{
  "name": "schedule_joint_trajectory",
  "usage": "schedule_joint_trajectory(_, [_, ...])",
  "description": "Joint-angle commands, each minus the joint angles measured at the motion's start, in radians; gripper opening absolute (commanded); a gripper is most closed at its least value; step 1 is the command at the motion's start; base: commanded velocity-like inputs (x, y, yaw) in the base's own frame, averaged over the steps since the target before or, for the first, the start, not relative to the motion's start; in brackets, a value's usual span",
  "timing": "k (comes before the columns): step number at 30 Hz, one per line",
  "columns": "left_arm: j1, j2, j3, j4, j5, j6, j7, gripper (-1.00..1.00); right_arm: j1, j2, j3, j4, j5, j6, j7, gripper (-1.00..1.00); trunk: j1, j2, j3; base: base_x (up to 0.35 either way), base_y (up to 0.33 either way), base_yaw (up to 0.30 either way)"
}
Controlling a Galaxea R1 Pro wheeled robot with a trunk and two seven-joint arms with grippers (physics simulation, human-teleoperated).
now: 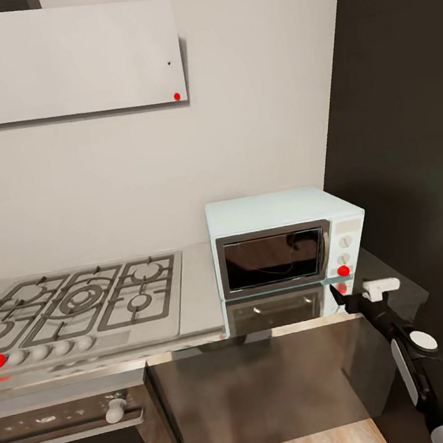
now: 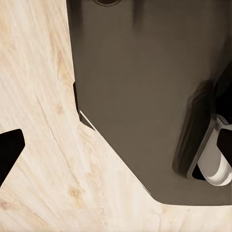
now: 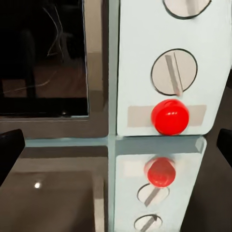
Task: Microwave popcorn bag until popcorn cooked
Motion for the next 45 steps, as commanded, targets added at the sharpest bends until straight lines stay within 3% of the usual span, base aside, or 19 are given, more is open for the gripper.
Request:
schedule_joint_trajectory(1, [0.000, 0.000, 0.001, -0.002, 0.000, 0.006, -0.002, 1.00, -0.001, 0.001, -0.007, 0.005, 0.010, -0.015, 0.006, 1.00, 0.000, -0.001, -0.001, 0.000, 0.000, 0.000])
schedule_joint_trajectory(5, [0.000, -0.001, 0.001, -0.002, 0.000, 0.007, -0.001, 1.00, -0.001, 0.001, -0.050, 0.015, 0.010, -0.035, 0.007, 1.00, 0.000, -0.001, -0.001, 0.128, -0.062, 0.000])
schedule_joint_trajectory(11, [0.000, 0.001, 0.001, -0.002, 0.000, 0.006, 0.000, 1.00, -0.001, 0.001, -0.061, 0.020, 0.010, -0.036, 0.006, 1.00, 0.000, -0.001, -0.001, 0.151, -0.101, 0.000])
schedule_joint_trajectory(17, [0.000, 0.003, 0.001, -0.002, 0.000, 0.006, 0.000, 1.00, -0.001, -0.001, -0.082, 0.129, 0.010, -0.045, 0.004, 1.00, 0.000, -0.001, -0.001, 0.010, -0.007, 0.000])
schedule_joint_trajectory(38, [0.000, 0.008, 0.000, -0.002, 0.001, 0.005, 0.000, 1.00, -0.002, -0.004, -0.089, 0.150, 0.012, -0.041, 0.003, 1.00, 0.000, -0.001, -0.001, 0.047, 0.000, 0.000])
schedule_joint_trajectory(45, [0.000, 0.010, 0.001, -0.002, 0.001, 0.004, 0.000, 1.00, -0.002, -0.021, -0.089, 0.150, 0.012, -0.041, 0.003, 1.00, 0.000, -0.001, -0.001, 0.060, 0.000, 0.000])
